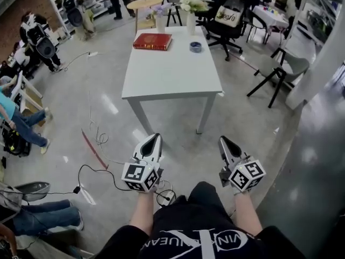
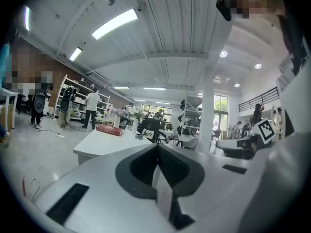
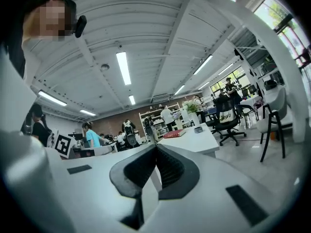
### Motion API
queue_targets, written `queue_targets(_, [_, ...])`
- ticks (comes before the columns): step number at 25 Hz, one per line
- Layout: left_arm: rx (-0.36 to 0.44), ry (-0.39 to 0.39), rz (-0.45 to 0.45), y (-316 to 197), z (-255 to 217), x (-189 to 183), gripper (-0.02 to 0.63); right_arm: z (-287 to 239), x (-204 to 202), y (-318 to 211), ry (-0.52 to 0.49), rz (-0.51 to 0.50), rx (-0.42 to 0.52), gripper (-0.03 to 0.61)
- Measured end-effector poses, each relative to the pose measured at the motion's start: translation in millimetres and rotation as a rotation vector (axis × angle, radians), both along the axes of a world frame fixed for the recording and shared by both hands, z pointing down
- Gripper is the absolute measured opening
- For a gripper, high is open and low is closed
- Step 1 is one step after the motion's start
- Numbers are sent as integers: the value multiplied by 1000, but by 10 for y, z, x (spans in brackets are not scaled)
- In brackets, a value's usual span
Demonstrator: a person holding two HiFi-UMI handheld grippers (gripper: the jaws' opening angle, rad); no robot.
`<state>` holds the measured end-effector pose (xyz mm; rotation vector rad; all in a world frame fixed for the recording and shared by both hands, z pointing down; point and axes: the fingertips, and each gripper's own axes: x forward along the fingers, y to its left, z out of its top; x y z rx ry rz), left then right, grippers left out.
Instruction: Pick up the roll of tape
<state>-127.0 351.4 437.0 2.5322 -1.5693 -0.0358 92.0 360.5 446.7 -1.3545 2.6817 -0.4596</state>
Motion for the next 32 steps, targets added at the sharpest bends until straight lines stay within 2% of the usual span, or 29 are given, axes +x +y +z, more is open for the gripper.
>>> queue_targets(2, [-14,-5,12,-30,55,-23,2,59,-3,-45,10,20,-14,9])
queue_targets(8, [-24,14,0,-208,114,-169,2,166,-9,-245,14,35,-29,73])
queue_targets(12, [-47,-10,2,-432,211,-150,2,215,3,-562,0,31,-44,93])
queue_targets(17, [-64,13,-34,-954,247,-156,2,223,-23,-1065,9,-13,-41,100])
queue_targets(25, [-36,8,-25,-1900,26,112,2,95,108,-1972,7,-47,-33,104])
queue_targets(32, [-49,9,-32,-2450,80,327,2,140,241,-2517,22,-82,-46,106])
